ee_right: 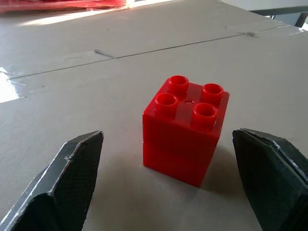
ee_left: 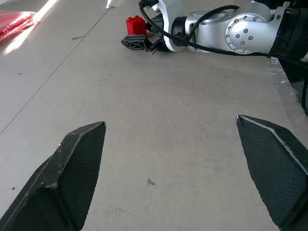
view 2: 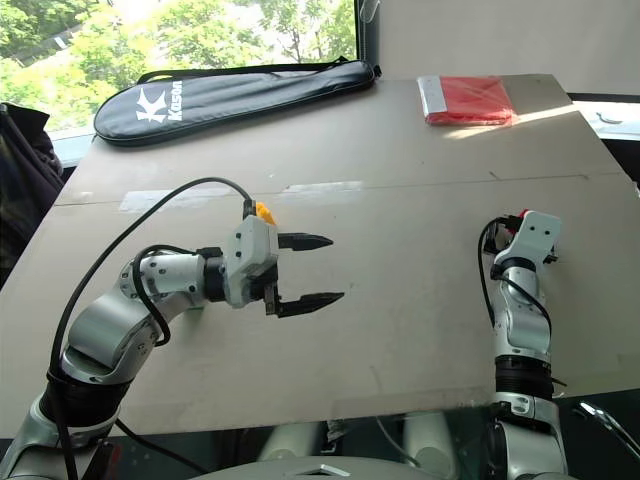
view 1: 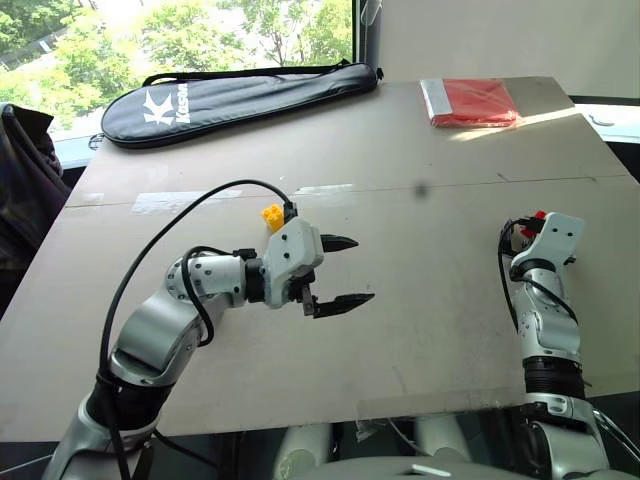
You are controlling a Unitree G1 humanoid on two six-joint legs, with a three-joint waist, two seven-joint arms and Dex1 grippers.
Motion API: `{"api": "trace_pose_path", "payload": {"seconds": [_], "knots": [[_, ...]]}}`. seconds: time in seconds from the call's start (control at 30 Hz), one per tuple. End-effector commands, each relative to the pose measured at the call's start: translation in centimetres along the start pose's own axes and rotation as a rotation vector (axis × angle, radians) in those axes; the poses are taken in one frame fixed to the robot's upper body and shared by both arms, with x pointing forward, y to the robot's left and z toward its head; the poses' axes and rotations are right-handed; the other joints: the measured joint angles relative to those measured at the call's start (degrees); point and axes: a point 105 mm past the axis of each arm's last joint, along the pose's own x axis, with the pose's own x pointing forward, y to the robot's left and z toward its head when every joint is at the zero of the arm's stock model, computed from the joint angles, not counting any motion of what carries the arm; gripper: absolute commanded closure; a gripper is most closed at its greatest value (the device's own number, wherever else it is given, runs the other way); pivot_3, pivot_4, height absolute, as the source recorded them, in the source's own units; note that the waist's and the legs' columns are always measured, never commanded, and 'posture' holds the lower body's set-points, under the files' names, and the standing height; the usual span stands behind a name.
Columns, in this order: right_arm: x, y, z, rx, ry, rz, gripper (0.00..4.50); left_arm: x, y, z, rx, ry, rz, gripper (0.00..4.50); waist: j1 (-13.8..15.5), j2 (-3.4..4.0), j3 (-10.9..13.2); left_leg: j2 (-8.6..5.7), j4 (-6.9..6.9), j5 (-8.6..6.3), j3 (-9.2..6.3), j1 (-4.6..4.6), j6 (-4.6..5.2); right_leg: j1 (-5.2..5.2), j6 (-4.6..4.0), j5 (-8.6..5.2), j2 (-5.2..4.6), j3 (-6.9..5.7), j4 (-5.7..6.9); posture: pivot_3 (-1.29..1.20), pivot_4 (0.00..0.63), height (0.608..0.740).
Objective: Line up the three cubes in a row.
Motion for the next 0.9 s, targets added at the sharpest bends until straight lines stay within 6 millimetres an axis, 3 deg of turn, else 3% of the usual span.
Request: {"api": "trace_pose_path", "payload": {"seconds": [0.03,0.13,0.3,0.4,0.47,0.6,0.73,0.9], "knots": [[0.2,-0.4,1.0,-0.019,-0.058,-0.026,1.73,-0.4,-0.1,1.9,0.044,-0.051,-0.017,0.00,0.00,0.00,0.00,0.00,0.00,0.00,0.00,0.00,0.00,0.00,0.00,0.00,0.00,0.00,0.00,0.00,0.150,0.694],[0.1,-0.4,0.7,-0.023,-0.057,-0.026,3.10,-0.4,0.0,2.2,0.038,-0.068,-0.006,0.00,0.00,0.00,0.00,0.00,0.01,0.01,0.02,0.02,-0.01,0.00,0.00,0.00,0.00,0.02,0.04,0.00,0.150,0.694],[0.0,-0.5,0.7,-0.044,-0.062,-0.001,3.24,-0.3,0.5,2.1,0.043,-0.058,0.023,0.00,0.00,0.00,0.00,0.00,0.03,0.01,0.06,0.08,-0.01,0.00,0.00,0.00,0.00,0.09,0.15,0.00,0.150,0.694],[-0.6,0.3,1.0,-0.071,-0.064,0.121,3.24,-0.3,0.4,1.9,0.051,-0.055,0.029,0.00,0.03,0.00,0.00,0.00,0.03,0.01,0.07,0.11,-0.01,0.00,-0.01,0.00,0.00,0.11,0.22,0.00,0.150,0.694],[-1.4,1.4,1.2,-0.059,-0.059,0.288,3.24,-0.4,0.3,1.8,0.048,-0.054,0.031,0.00,-0.02,-0.01,0.00,0.00,0.03,0.01,0.08,0.12,-0.01,0.00,-0.01,0.00,0.00,0.12,0.23,0.00,0.150,0.694],[-5.3,3.9,0.9,-0.132,-0.021,0.902,3.24,-0.9,-0.5,1.0,0.029,-0.032,0.000,0.00,-0.06,0.00,0.02,0.00,0.03,-0.13,0.23,0.22,0.25,0.00,0.00,-0.01,0.01,0.30,0.29,0.00,0.150,0.694],[-8.5,3.9,-0.9,-0.307,0.046,1.363,3.24,-1.7,-1.5,-0.4,0.019,0.030,-0.058,0.00,-0.21,-0.19,0.16,0.05,0.04,-0.17,0.46,0.35,0.31,0.01,0.01,-0.01,0.05,0.49,0.28,0.00,0.150,0.694],[-11.3,5.1,-1.9,-0.349,0.057,1.778,3.24,-2.4,-1.6,-1.2,0.035,0.069,-0.061,0.00,-0.15,-0.45,0.31,0.36,0.11,-0.15,0.59,0.47,0.28,0.04,-0.19,0.11,0.35,0.60,0.32,0.00,0.150,0.694]]}}
